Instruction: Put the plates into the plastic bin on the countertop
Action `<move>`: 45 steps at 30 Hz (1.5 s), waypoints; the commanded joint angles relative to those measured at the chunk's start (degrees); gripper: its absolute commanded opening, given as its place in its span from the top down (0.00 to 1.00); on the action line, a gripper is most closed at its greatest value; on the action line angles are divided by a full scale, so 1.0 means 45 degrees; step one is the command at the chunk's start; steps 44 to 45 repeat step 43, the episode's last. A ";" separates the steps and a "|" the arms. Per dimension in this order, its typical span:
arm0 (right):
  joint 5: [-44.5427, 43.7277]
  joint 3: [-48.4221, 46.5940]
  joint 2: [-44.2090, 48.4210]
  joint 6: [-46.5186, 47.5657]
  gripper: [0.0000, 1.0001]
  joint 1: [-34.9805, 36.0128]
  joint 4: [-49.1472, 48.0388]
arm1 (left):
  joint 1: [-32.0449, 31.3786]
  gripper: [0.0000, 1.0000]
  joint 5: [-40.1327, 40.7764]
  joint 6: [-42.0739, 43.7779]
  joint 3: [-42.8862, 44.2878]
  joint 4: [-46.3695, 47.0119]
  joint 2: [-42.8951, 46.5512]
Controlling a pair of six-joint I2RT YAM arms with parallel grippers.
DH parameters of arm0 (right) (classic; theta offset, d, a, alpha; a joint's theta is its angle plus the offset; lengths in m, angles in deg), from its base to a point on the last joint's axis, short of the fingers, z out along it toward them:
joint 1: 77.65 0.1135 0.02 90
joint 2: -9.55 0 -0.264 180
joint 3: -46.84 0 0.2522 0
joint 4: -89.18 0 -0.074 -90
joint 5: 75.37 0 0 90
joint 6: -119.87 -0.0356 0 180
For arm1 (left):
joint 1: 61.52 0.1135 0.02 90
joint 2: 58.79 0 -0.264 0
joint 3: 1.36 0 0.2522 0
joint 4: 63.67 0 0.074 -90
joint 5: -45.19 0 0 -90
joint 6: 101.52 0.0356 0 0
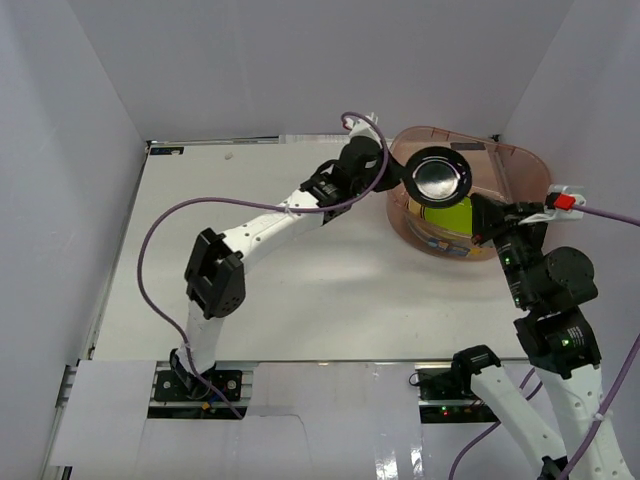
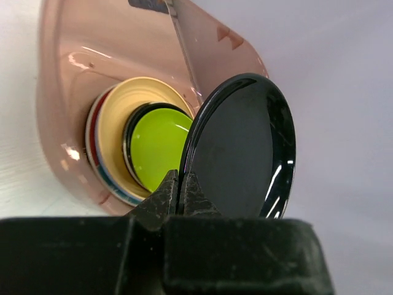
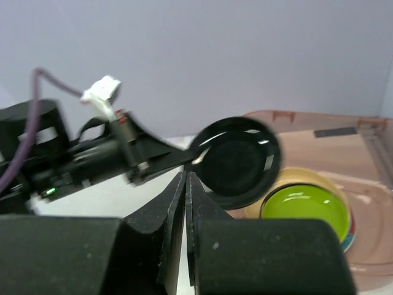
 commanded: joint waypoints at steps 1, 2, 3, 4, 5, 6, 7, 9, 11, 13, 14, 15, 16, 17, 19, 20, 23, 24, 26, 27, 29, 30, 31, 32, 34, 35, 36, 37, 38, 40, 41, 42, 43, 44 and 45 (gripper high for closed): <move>0.1688 0.1457 0.0640 -0.1000 0.92 -0.0008 0.1097 | -0.0491 1.00 0.0775 0.0038 0.2015 -0.0295 -0.1137; 0.1748 0.1616 0.0914 -0.1040 0.92 0.0011 0.1214 | -0.0570 1.00 0.0833 0.0058 0.2543 -0.0412 -0.1566; 0.1807 0.1752 0.1380 -0.1079 0.92 -0.0008 0.1486 | -0.0744 1.00 0.0988 0.0116 0.3611 -0.0549 -0.2402; 0.1943 0.1889 0.1598 -0.1157 0.92 -0.0008 0.1604 | -0.0804 1.00 0.1067 0.0156 0.4105 -0.0782 -0.2797; 0.2041 0.2161 0.1774 -0.1215 0.92 0.0011 0.1663 | -0.0863 1.00 0.1126 0.0175 0.4555 -0.0862 -0.3168; 0.2119 0.2280 0.2008 -0.1255 0.92 0.0011 0.1838 | -0.0883 1.00 0.1107 0.0098 0.5314 -0.0921 -0.3849; 0.2216 0.2378 0.2087 -0.1313 0.92 -0.0008 0.1898 | -0.0883 1.00 0.1069 0.0020 0.5650 -0.0960 -0.4165; 0.2179 0.2515 0.2263 -0.1314 0.92 -0.0008 0.2015 | -0.0883 0.99 0.0971 -0.0194 0.6410 -0.0960 -0.4712; 0.1847 0.2496 0.2361 -0.1314 0.92 -0.0008 0.2191 | -0.0863 0.67 0.0873 -0.0332 0.6745 -0.0960 -0.5280; 0.1652 0.2379 0.2517 -0.1197 0.90 -0.0008 0.2249 | -0.0844 0.29 0.0659 -0.0352 0.6962 -0.0844 -0.5321; 0.1651 0.2282 0.2499 -0.1158 0.89 -0.0008 0.2327 | -0.0824 0.19 0.0600 -0.0236 0.6962 -0.0727 -0.5205; 0.1651 0.2088 0.2518 -0.1138 0.88 -0.0008 0.2405 | -0.0786 0.05 0.0561 -0.0119 0.6962 -0.0552 -0.5049; 0.1767 0.2028 0.2537 -0.1138 0.87 0.0011 0.2406 | -0.0785 0.02 0.0522 0.0289 0.6943 -0.0492 -0.4834; 0.1884 0.1989 0.2615 -0.1138 0.85 0.0011 0.2329 | -0.0747 0.02 0.0502 0.0544 0.6942 -0.0453 -0.4310; 0.2273 0.1988 0.2713 -0.1235 0.82 -0.0008 0.2173 | -0.0727 0.02 0.0463 0.1497 0.6729 -0.0394 -0.3644; 0.2431 0.2027 0.2733 -0.1294 0.80 -0.0008 0.1979 | -0.0727 0.02 0.0405 0.1890 0.6534 -0.0355 -0.2752; 0.2978 0.2066 0.2713 -0.1353 0.70 -0.0008 0.1821 | -0.0707 0.02 0.0093 0.3648 0.4566 -0.0199 -0.0178; 0.2998 0.2066 0.2713 -0.1353 0.54 0.0011 0.1820 | -0.0726 0.02 0.0111 0.4039 0.3825 -0.0257 0.0609; 0.3759 0.2086 0.2887 -0.1294 0.40 -0.0008 0.1723 | -0.0707 0.02 0.0072 0.5052 0.1005 -0.0315 0.2269; 0.3799 0.2183 0.3063 -0.1333 0.31 -0.0008 0.1355 | -0.0726 0.02 0.0072 0.5252 -0.0059 -0.0374 0.4037; 0.4111 0.2727 0.3841 -0.1411 0.19 0.0011 0.0613 | -0.0727 0.02 0.0091 0.5623 -0.3329 -0.0529 0.5901; 0.4170 0.2846 0.4078 -0.1353 0.05 -0.0008 0.0087 | -0.0727 0.02 0.0092 0.5605 -0.4375 -0.0917 0.7766; 0.4113 0.2906 0.4274 -0.1275 0.10 -0.0008 0.0024 | -0.0746 0.02 0.0169 0.5547 -0.5449 -0.1076 0.8751; 0.3977 0.2848 0.4585 -0.1043 0.10 0.0011 0.0023 | -0.0746 0.02 0.0363 0.5353 -0.6504 -0.1271 0.9709; 0.3195 0.2673 0.4724 -0.0691 0.10 -0.0008 0.0587 | -0.0765 0.02 0.0891 0.4728 -0.9435 -0.1837 1.2619; 0.2827 0.2498 0.4744 -0.0418 0.10 0.0011 0.0977 | -0.0746 0.02 0.1008 0.4591 -1.0256 -0.2013 1.3576; 0.2668 0.2148 0.4725 0.0049 0.10 0.0011 0.1425 | -0.0746 0.02 0.1280 0.4261 -1.1541 -0.2498 1.4514; 0.2647 0.2067 0.4725 0.0208 0.07 0.0011 0.2164 | -0.0746 0.02 0.1418 0.4103 -1.1998 -0.2755 1.6186; 0.2686 0.2105 0.4822 0.0287 0.06 -0.0008 0.2384 | -0.0746 0.02 0.1497 0.4024 -1.2370 -0.3221 1.6937; 0.2861 0.2786 0.5017 0.0288 0.10 -0.0008 0.2620 | -0.0746 0.02 0.1614 0.4062 -1.3095 -0.3517 1.8653; 0.2862 0.3118 0.5250 0.0172 0.10 -0.0008 0.2563 | -0.0746 0.02 0.1712 0.4004 -1.3174 -0.3848 1.9012; 0.2823 0.3392 0.5349 0.0016 0.10 0.0011 0.2563 | -0.0746 0.02 0.1867 0.3907 -1.3252 -0.3870 1.9305; 0.2784 0.3704 0.5427 -0.0160 0.10 0.0011 0.2543 | -0.0746 0.02 0.1946 0.3887 -1.3214 -0.3870 1.9521; 0.2784 0.3704 0.5427 -0.0160 0.10 0.0011 0.2543 | -0.0746 0.02 0.1946 0.3887 -1.3214 -0.3870 1.9521; 0.2784 0.3704 0.5427 -0.0160 0.10 0.0011 0.2543 | -0.0746 0.02 0.1946 0.3887 -1.3214 -0.3870 1.9521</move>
